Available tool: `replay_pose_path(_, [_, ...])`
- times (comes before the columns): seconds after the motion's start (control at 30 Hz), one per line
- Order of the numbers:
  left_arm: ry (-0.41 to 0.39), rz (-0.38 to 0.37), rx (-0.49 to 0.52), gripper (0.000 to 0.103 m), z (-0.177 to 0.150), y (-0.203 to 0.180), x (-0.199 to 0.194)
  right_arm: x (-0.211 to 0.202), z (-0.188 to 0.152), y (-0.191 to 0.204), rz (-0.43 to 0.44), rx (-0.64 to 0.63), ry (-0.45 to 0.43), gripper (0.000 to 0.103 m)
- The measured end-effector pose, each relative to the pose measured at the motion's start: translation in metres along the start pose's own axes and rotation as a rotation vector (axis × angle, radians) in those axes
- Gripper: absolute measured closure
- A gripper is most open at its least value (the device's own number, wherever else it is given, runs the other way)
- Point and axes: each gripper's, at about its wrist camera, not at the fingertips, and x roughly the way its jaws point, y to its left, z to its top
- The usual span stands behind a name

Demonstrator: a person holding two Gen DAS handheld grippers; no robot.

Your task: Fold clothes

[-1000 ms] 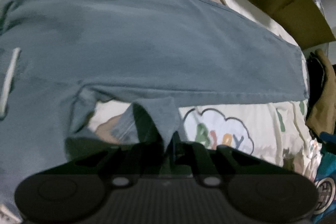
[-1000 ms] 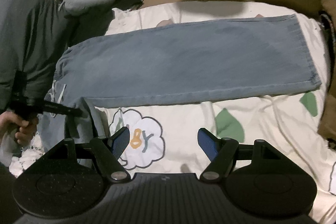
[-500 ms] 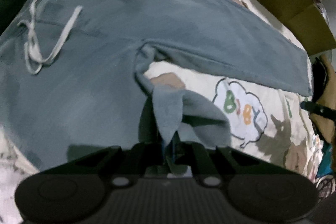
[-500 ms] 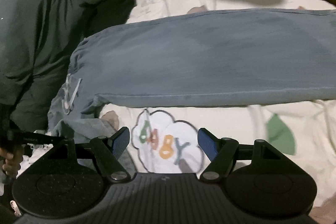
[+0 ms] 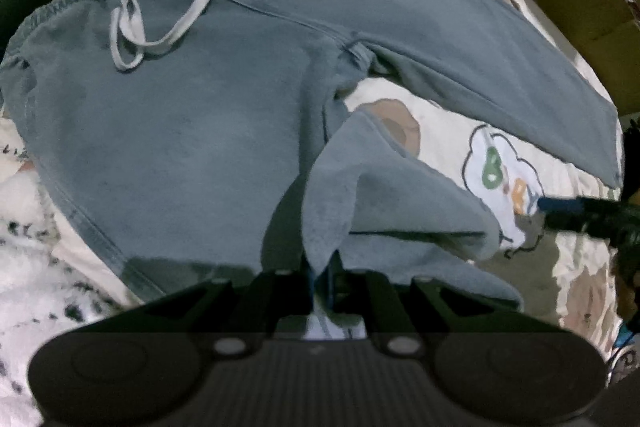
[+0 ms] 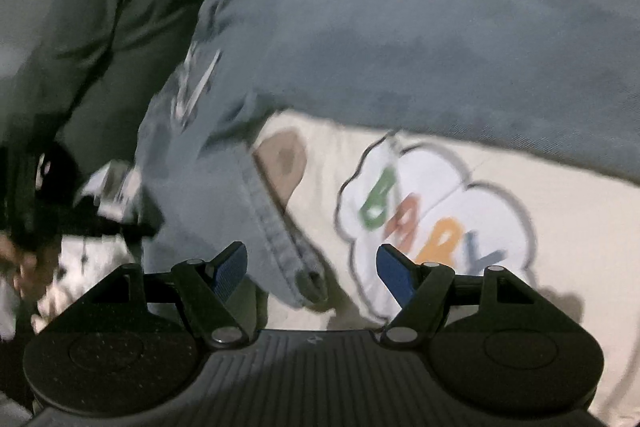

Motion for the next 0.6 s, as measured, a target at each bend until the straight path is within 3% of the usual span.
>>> replay_pose_path(0.2, [-0.009,0.006,-0.010,0.097,0.006,0.007,0.001,0.031,-0.013,0.010,0.047,-0.067,0.090,0.026])
replay_pose_path(0.43, [-0.034,0.008,-0.024,0.097,0.013,0.010,-0.001,0.062,-0.015,0.008,0.100,-0.067,0.123,0.028])
replay_pose_path(0.5, [-0.051,-0.017,-0.037,0.097,0.016,0.009,-0.003,0.069,-0.017,0.012,0.138,-0.084,0.142,0.049])
replay_pose_path(0.53, [-0.059,-0.022,-0.038,0.097,0.017,0.008,-0.005,0.071,-0.017,0.015,0.134,-0.102,0.153,0.071])
replay_pose_path(0.6, [-0.078,-0.042,-0.035,0.097,0.020,0.004,-0.009,0.070,-0.018,0.020,0.139,-0.123,0.160,0.076])
